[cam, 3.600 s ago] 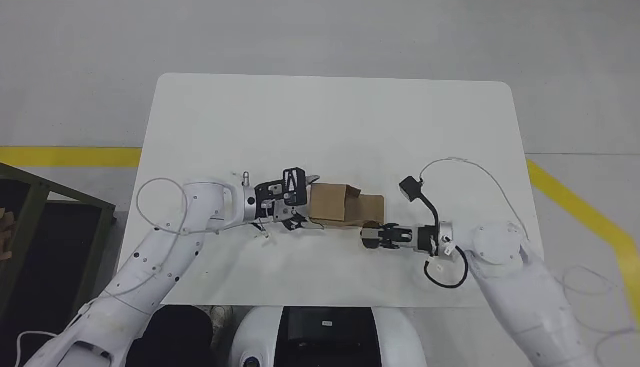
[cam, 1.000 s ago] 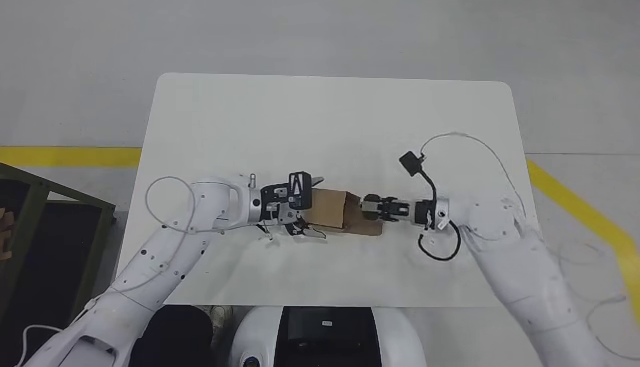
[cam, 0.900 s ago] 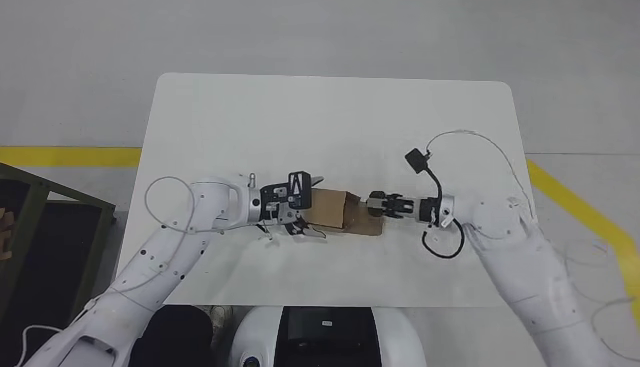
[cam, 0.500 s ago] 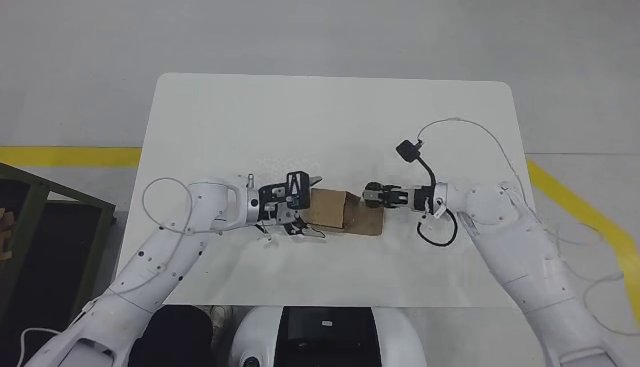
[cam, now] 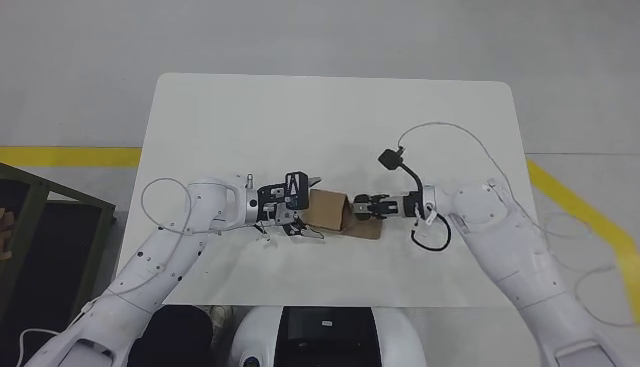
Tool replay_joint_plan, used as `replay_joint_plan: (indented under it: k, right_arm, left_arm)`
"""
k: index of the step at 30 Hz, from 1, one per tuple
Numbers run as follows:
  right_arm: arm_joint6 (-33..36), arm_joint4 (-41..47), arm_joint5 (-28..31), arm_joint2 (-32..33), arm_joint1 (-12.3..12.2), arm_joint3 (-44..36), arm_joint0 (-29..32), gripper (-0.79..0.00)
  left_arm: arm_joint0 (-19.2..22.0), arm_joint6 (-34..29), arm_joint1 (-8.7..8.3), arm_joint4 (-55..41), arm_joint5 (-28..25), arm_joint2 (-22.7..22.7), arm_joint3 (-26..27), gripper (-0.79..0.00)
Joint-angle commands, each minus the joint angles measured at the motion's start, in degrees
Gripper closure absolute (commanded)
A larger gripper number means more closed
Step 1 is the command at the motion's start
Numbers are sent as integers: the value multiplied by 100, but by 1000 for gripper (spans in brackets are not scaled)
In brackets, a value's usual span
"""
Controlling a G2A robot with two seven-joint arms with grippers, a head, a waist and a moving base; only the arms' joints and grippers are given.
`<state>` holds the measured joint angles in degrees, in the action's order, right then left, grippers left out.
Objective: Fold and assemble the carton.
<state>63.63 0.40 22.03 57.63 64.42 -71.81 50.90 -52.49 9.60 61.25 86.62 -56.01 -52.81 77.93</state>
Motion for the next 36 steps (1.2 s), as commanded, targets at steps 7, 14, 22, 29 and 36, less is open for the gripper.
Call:
replay_joint_plan:
  k: [7,14,22,29,36]
  right_arm:
    - [-256,78,-329,-21,4,-54,115,0]
    - [-634,394,-698,120,-21,-249,478,0]
    - [-924,496,-920,212,-45,-574,770,0]
    - [-713,259,-871,251,-81,-673,719,0]
    - [-350,53,-863,444,-178,-849,804,0]
  left_arm:
    - [16,6,1,13,10,0,-22,-785]
    - [16,-3,2,-6,5,3,-26,-785]
    - [14,-22,5,-39,11,3,-21,-785]
    - [3,-60,0,-47,10,-11,3,-785]
    - [-13,-72,-3,-47,7,-11,20,-785]
